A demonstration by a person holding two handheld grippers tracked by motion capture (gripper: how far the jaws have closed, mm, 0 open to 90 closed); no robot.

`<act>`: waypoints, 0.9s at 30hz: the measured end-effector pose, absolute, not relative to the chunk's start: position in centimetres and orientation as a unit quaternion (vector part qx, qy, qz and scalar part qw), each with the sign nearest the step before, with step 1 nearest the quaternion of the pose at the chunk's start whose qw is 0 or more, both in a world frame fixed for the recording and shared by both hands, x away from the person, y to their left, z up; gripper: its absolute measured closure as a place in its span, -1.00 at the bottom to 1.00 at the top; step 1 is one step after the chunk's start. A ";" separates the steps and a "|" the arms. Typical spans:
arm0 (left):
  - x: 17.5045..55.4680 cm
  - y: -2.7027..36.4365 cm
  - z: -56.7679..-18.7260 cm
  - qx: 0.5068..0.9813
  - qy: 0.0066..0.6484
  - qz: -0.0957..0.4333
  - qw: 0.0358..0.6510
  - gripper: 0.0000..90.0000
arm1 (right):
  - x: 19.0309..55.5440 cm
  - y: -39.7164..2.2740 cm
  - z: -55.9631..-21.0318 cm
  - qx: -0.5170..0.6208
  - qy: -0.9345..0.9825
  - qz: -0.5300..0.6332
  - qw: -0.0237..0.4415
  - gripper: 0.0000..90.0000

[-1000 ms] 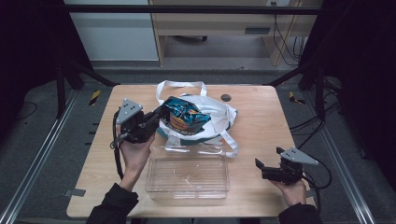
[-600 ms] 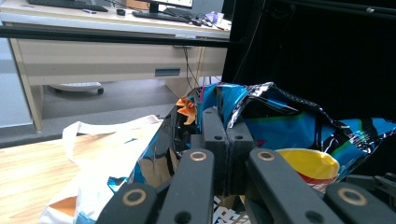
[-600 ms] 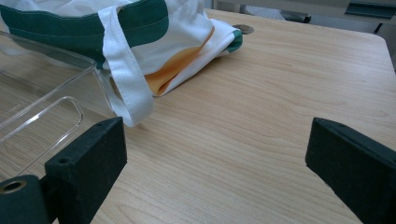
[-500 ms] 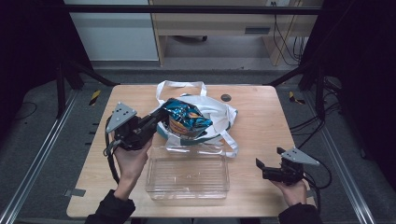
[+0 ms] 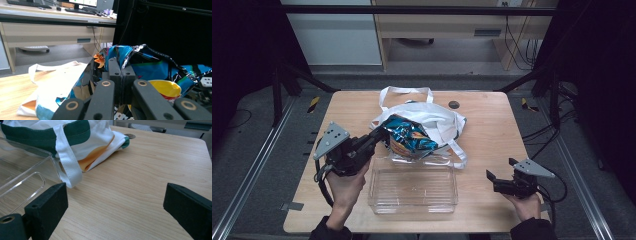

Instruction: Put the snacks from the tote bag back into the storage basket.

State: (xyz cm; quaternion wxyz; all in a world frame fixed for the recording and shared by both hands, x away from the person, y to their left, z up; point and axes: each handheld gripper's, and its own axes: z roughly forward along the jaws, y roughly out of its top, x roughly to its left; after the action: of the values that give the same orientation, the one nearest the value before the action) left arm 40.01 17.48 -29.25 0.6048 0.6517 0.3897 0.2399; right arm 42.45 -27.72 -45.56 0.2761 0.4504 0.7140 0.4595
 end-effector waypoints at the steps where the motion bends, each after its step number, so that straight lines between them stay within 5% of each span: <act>1: 39.6 17.5 -29.5 0.654 0.389 0.239 0.604 1.00 | 42.4 -27.7 -45.6 0.450 0.714 0.460 0.276 -0.87; 27: 36.7 16.8 -33.6 0.693 0.388 0.218 0.567 1.00 | 42.2 -27.7 -45.6 0.447 0.715 0.460 0.278 -0.86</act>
State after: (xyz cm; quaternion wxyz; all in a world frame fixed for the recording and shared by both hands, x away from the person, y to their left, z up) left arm 36.71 16.78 -33.55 0.5667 0.6933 0.3883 0.2178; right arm 42.24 -27.74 -45.56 0.2776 0.4474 0.7150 0.4599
